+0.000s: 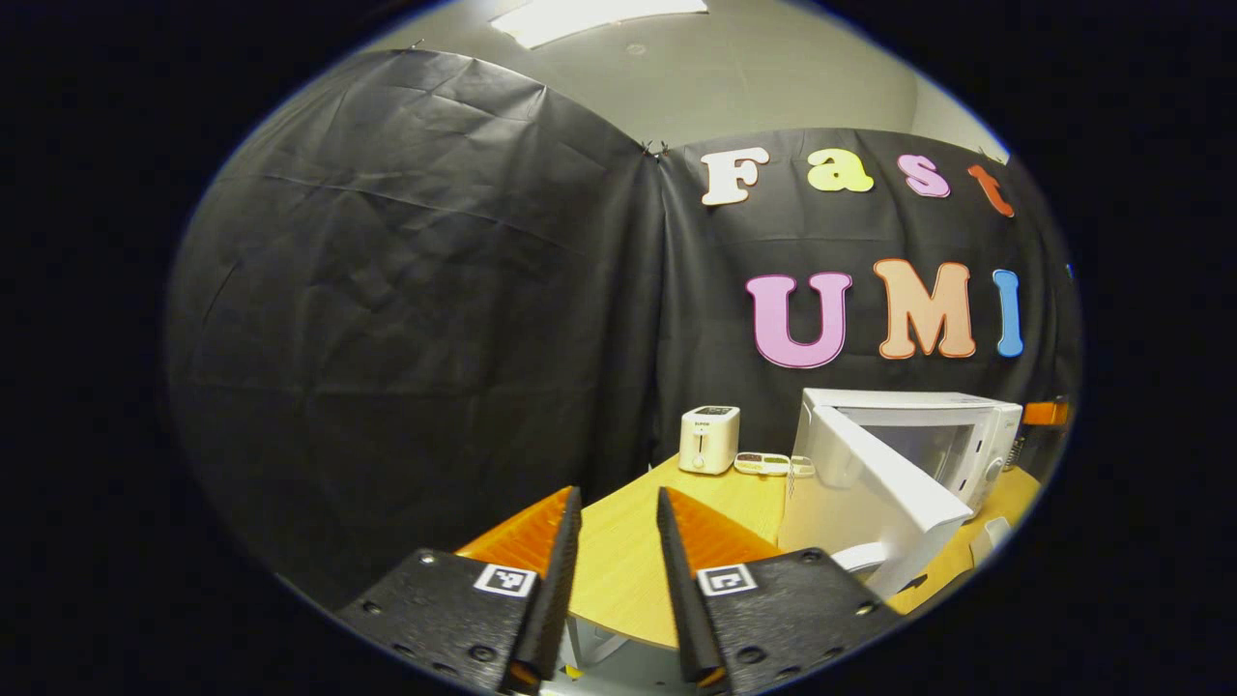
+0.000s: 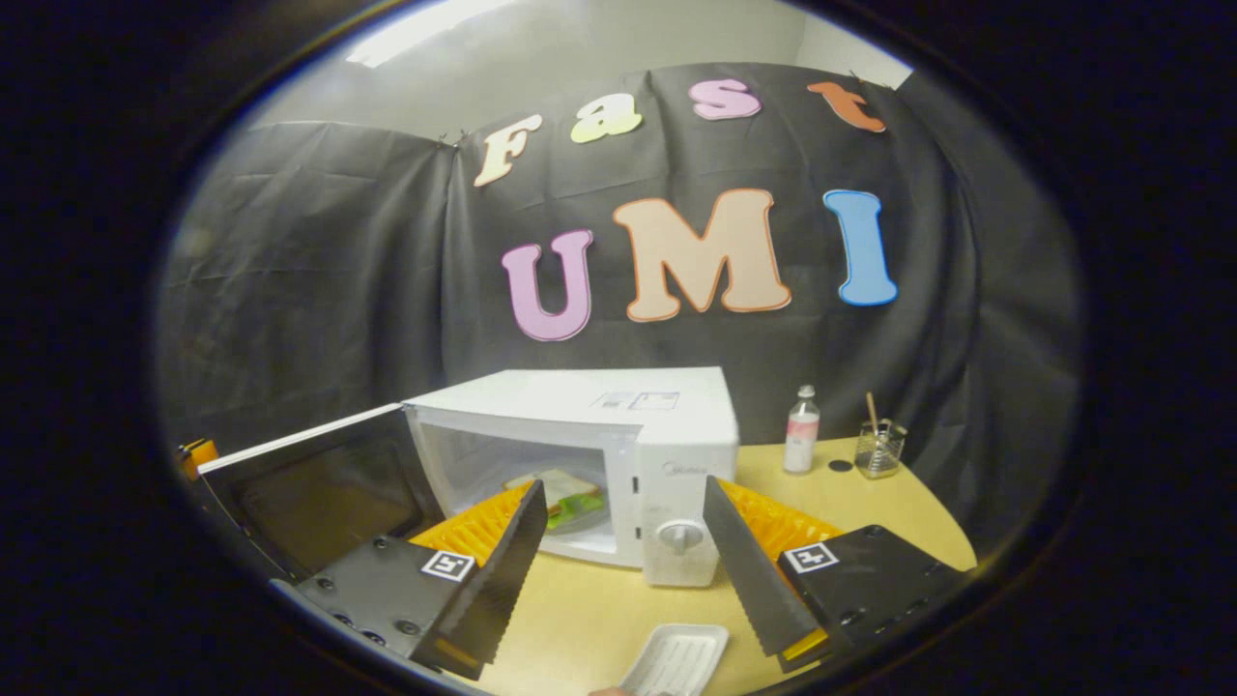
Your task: Open the microwave oven with the left hand, put the food in, and close the microwave oven.
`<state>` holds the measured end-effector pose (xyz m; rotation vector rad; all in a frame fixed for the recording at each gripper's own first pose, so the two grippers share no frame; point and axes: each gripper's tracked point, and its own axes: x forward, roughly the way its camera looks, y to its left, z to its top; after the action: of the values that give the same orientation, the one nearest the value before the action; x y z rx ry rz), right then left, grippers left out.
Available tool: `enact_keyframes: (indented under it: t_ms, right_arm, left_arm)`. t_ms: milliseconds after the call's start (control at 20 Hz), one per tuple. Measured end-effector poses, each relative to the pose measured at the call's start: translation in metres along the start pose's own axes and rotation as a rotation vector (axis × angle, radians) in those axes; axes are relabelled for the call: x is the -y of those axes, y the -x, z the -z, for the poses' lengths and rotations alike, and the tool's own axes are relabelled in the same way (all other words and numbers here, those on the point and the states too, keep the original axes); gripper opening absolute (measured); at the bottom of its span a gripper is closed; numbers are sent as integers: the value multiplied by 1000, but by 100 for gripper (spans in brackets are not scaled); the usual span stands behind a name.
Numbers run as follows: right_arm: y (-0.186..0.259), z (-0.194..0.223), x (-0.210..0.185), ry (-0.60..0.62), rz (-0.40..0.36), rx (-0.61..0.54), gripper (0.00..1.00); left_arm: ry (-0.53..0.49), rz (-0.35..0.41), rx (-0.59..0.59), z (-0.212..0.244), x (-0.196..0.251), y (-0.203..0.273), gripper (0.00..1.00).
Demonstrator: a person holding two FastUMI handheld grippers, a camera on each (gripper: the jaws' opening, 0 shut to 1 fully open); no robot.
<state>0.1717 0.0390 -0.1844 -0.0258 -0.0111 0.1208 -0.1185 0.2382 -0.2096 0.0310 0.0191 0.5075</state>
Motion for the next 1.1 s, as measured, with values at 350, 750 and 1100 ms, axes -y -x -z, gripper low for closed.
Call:
enact_keyframes:
  t_ms: [350, 750, 1100]
  right_arm:
    - [23, -38, 49, -43, 40, 18, 99]
    - [66, -77, 74, -39, 48, 86, 99]
    - [101, -78, 81, -29, 75, 95, 92]
  left_arm:
    - [18, 90, -59, 6, 46, 13, 0]
    - [-24, 153, -49, 0, 93, 36, 0]
    - [29, 314, -59, 5, 159, 56, 1]
